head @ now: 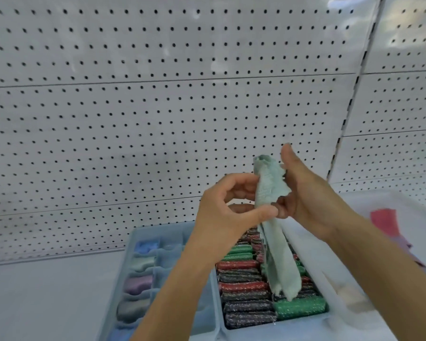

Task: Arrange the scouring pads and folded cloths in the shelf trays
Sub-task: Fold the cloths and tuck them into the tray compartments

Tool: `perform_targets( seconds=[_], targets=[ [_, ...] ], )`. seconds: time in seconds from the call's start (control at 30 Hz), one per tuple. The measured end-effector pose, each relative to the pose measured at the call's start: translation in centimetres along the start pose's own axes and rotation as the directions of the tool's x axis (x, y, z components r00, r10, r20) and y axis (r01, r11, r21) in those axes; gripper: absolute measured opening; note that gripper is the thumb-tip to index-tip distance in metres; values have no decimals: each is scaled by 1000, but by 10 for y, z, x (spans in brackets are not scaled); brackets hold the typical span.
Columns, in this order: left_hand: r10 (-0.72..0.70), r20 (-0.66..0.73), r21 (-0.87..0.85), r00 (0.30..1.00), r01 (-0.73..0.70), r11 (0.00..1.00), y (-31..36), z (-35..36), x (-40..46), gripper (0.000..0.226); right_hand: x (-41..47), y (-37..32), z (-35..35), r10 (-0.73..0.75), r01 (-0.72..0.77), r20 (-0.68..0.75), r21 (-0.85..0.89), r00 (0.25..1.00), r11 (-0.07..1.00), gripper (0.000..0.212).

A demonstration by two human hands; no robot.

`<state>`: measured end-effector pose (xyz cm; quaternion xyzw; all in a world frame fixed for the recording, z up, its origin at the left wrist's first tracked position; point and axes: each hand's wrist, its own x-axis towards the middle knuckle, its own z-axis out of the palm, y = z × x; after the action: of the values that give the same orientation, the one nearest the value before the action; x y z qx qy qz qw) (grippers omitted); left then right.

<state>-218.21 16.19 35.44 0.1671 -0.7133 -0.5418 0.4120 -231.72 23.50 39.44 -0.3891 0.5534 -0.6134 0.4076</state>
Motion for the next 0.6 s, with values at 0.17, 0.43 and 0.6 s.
perform_targets(
  seconds=[0.17,0.43,0.6],
  targets=[
    [-11,-57,1,998,11,1000,-2,-11,-6,24,1,8,7,-44,50,104,-59,994,997,57],
    [20,-94,-34,995,-24,999,3,-23,-10,24,1,15,21,-135,139,59,-73,989,988,25],
    [11,-169,-22,986,-15,1000,4,-27,-7,29,0,15,29,-203,203,12,-122,979,972,20]
  ],
)
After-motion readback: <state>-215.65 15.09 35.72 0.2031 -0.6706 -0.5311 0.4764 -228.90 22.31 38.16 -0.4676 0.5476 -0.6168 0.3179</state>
